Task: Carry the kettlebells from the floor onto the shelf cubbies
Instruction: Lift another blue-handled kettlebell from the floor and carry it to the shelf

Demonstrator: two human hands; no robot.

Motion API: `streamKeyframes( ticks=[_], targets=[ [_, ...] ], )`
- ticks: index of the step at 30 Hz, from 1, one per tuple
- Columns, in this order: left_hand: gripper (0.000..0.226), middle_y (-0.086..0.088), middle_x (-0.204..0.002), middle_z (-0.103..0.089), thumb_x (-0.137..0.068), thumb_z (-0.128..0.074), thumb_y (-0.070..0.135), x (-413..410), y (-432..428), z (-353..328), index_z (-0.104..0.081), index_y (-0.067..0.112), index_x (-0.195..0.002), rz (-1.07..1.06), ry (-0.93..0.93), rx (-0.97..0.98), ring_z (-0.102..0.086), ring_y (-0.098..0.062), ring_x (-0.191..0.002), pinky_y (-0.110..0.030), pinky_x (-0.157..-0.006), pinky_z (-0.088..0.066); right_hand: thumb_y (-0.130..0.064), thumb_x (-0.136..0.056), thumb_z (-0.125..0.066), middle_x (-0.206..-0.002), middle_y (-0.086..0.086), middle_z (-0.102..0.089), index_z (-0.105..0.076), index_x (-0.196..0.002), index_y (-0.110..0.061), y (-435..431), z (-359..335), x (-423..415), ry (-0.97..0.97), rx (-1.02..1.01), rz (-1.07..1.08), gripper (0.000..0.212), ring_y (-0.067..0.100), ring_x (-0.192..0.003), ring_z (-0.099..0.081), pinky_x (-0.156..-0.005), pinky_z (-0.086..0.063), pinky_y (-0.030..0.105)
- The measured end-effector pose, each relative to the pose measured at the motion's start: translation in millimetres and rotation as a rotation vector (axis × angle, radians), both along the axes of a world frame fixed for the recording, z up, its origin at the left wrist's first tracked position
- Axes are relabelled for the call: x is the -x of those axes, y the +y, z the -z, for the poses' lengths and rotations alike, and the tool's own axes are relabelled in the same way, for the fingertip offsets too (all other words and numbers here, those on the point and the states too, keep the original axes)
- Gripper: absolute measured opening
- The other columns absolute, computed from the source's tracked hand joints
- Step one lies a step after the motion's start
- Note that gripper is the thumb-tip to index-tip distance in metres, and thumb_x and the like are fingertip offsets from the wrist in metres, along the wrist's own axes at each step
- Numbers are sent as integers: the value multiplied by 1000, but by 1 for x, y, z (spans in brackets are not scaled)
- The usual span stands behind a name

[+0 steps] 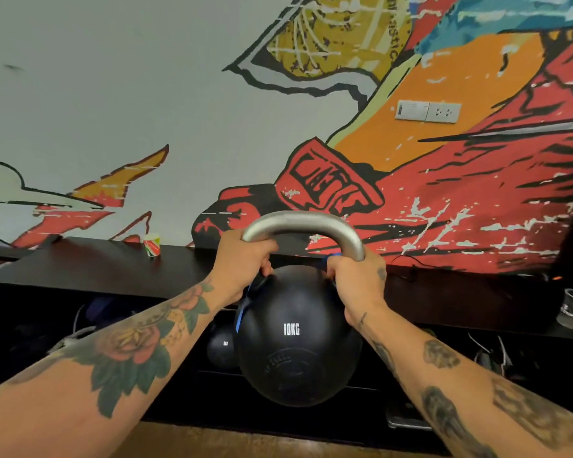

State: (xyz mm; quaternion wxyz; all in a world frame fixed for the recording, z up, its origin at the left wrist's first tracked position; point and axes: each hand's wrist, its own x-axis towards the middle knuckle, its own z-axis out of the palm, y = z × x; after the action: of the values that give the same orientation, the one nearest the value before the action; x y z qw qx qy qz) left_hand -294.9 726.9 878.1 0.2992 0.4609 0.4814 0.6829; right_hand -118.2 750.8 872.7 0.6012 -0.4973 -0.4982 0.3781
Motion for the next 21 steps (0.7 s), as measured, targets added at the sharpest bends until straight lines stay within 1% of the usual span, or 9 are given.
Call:
streamKeyframes(
  ticks=[1,2,4,6,8,11,13,18,21],
  targets=[
    [19,-1,-37,-41,-67,-68,5,5,15,8,-65,17,-53,0,-1,1,-39,-21,-32,-32,-48,-42,-12,-47,-61,-39,-12,-44,-62,-58,-14,15,8,5,2,0,-5,11,10,-36,-34,-34,-26,19],
    [21,-2,-37,-40,-68,-68,5,9,26,15,-67,17,-51,6,-10,11,-39,-21,-33,-33,-49,-42,-12,-48,-61,-40,-11,-45,-64,-60,-12,27,16,8,9,5,-10,13,10,-37,-34,-34,-26,19],
    [14,-1,-37,-40,-68,-67,5,18,54,33,-70,16,-60,19,-4,21,-39,-20,-33,-32,-47,-41,-12,-48,-61,-40,-12,-47,-65,-60,-11,56,36,16,15,14,0,12,8,-37,-36,-35,-29,20],
    [6,1,-36,-41,-68,-66,4,26,79,59,-69,5,-73,20,15,33,-39,-18,-32,-29,-45,-41,-13,-49,-62,-41,-13,-51,-66,-54,-19,79,63,25,6,32,15,9,6,-38,-39,-38,-33,21],
    [13,2,-36,-42,-69,-65,4,33,100,87,-68,-1,-80,25,19,46,-41,-17,-31,-29,-47,-42,-13,-49,-63,-43,-11,-52,-66,-50,-26,100,92,33,4,46,6,14,11,-44,-43,-44,-35,25],
    [2,2,-36,-42,-72,-65,1,44,122,142,-64,2,-73,13,14,64,-42,-17,-31,-32,-52,-47,-12,-49,-62,-45,-11,-50,-63,-49,-23,127,145,47,-8,38,-11,11,14,-47,-44,-47,-34,27],
    [11,1,-36,-41,-73,-64,-2,54,137,189,-62,7,-67,22,3,56,-42,-17,-30,-33,-54,-47,-11,-47,-62,-46,-11,-50,-61,-52,-20,142,194,56,-1,26,-11,10,15,-50,-45,-48,-35,27],
    [5,1,-35,-44,-68,-65,4,79,168,349,-65,6,-72,66,45,44,-44,-16,-29,-30,-47,-49,-11,-47,-60,-50,-11,-56,-64,-58,-17,165,357,78,57,4,27,13,8,-46,-46,-43,-35,22],
    [3,2,-35,-44,-67,-65,6,94,189,458,-65,9,-68,60,91,45,-43,-15,-28,-32,-49,-48,-9,-51,-62,-43,-13,-51,-65,-53,-25,171,466,91,89,31,51,16,2,-38,-41,-37,-33,20]
  ],
)
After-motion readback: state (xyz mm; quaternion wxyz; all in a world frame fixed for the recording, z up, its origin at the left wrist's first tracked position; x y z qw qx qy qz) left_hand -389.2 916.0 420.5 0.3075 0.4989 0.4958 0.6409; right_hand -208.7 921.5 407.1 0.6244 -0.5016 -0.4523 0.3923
